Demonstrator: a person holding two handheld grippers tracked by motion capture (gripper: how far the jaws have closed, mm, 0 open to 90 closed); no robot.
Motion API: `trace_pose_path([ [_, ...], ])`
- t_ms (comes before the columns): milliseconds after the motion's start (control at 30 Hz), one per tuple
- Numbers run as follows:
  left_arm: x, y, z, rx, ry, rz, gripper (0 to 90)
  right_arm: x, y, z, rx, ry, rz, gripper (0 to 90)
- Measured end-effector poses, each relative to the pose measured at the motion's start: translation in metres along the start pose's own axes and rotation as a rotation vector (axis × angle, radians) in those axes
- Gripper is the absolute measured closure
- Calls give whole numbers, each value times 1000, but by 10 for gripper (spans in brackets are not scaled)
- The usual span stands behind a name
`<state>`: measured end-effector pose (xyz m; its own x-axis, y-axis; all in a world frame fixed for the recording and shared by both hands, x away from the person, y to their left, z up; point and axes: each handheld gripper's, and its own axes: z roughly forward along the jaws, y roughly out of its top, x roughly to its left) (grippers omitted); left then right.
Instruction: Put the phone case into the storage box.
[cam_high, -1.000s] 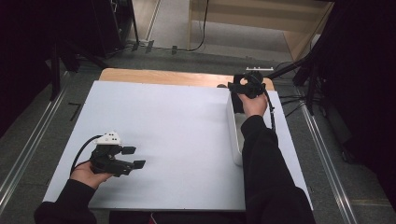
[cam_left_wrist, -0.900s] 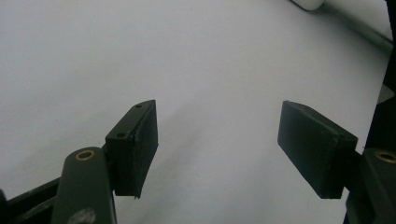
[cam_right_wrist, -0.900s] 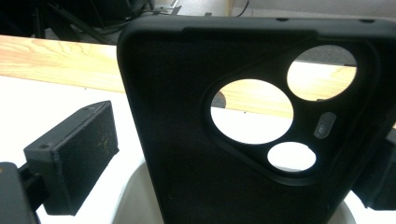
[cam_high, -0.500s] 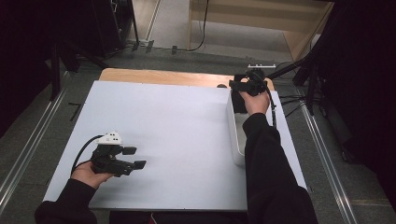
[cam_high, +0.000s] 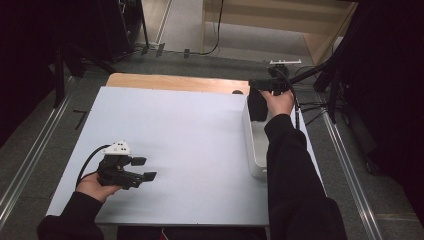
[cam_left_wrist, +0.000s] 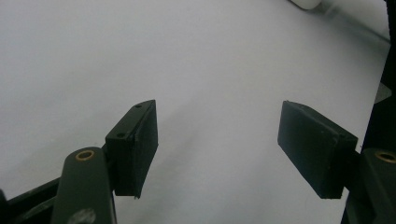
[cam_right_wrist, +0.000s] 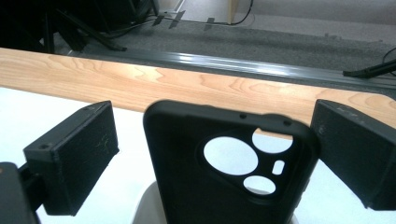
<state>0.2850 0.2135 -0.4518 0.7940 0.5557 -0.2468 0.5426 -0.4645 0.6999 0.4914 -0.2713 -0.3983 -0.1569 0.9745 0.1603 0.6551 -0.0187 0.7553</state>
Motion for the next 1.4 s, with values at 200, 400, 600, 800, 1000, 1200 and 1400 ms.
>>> trace_pose_path([
  [200,1,0,0,-1,0,-1,287,0,10,-8,0,-1,-21,5],
  [400,1,0,-1,-1,1,-3,287,4,19,-17,-2,14,-28,5],
  [600,2,0,-1,-1,1,-5,286,13,23,-26,6,61,-49,6],
  [800,2,0,-1,-2,2,-7,287,26,21,-36,23,113,-76,32],
  [1000,2,0,-1,-2,4,-9,287,38,18,-48,11,146,-83,84],
  [1200,2,0,-1,-5,2,-8,287,47,10,-57,21,193,-89,86],
  [1400,3,0,-1,-4,3,-8,287,57,2,-65,43,231,-109,86],
])
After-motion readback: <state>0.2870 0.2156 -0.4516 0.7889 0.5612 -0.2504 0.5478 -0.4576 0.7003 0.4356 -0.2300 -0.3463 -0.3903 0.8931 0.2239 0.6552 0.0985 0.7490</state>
